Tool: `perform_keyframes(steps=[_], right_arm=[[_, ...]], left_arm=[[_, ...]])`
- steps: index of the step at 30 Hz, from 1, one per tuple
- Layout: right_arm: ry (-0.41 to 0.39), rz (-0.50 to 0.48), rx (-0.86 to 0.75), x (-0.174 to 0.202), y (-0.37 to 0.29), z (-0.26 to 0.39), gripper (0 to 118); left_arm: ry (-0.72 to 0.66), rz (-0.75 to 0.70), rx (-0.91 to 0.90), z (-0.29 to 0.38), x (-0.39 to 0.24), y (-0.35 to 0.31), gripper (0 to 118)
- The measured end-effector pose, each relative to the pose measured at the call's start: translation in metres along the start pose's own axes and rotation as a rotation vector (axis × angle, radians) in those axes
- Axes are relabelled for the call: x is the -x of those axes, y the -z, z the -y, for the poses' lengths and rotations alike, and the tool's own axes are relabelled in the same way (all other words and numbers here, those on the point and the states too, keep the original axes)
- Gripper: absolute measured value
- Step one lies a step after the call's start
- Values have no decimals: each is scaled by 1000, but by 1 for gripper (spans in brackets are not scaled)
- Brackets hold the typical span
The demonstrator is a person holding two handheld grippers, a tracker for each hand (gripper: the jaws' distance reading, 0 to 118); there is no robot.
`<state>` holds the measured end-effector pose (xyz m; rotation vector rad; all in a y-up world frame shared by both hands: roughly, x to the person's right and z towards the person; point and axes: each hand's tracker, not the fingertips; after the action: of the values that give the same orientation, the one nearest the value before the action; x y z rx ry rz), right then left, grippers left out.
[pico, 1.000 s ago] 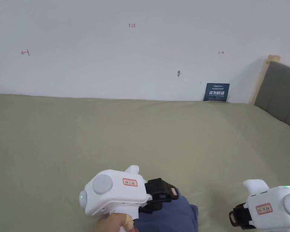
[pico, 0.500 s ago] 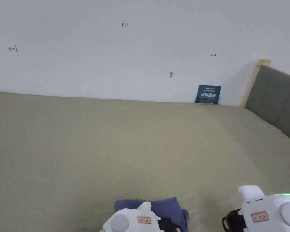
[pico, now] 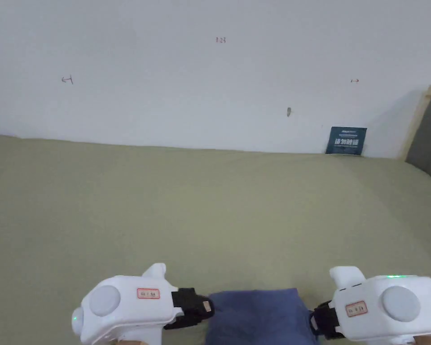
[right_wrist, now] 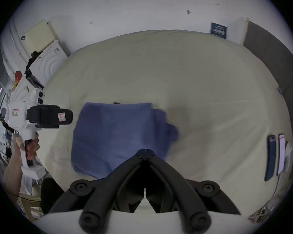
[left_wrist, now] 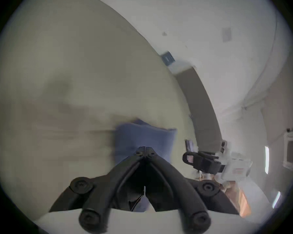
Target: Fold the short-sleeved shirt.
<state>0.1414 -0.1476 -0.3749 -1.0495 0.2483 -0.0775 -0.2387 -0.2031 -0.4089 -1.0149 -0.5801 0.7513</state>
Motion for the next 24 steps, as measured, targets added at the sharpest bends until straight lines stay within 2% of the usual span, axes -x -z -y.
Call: perform_keyframes(steps=[4,7,11,14,15,16,17,18,24], right_arm=[[-8,-55,30,22,37,-7,0],[5,-41,70,22,60,-4,0],[118,-94,52,1,73,8,0],[53,-61,65,9,66,6,0],[38,-52,66,12,66,5,0],[35,-47,66,13,66,5,0],[33,-43,67,14,66,5,0],[32,-40,67,15,66,5,0],[50,-59,54,11,65,8,0]], left_arm=[[-103,-1,-77,-3,36,-35,0],[-111,-1,-80,2,47,-42,0],[-93,-18,-42,8,51,-36,0],[-80,15,-2,9,50,-23,4],[-81,18,11,9,50,-17,11],[-78,23,31,10,47,-10,30],[-77,45,68,11,46,-2,66],[-78,59,100,13,43,6,83],[-21,177,145,36,29,45,88]])
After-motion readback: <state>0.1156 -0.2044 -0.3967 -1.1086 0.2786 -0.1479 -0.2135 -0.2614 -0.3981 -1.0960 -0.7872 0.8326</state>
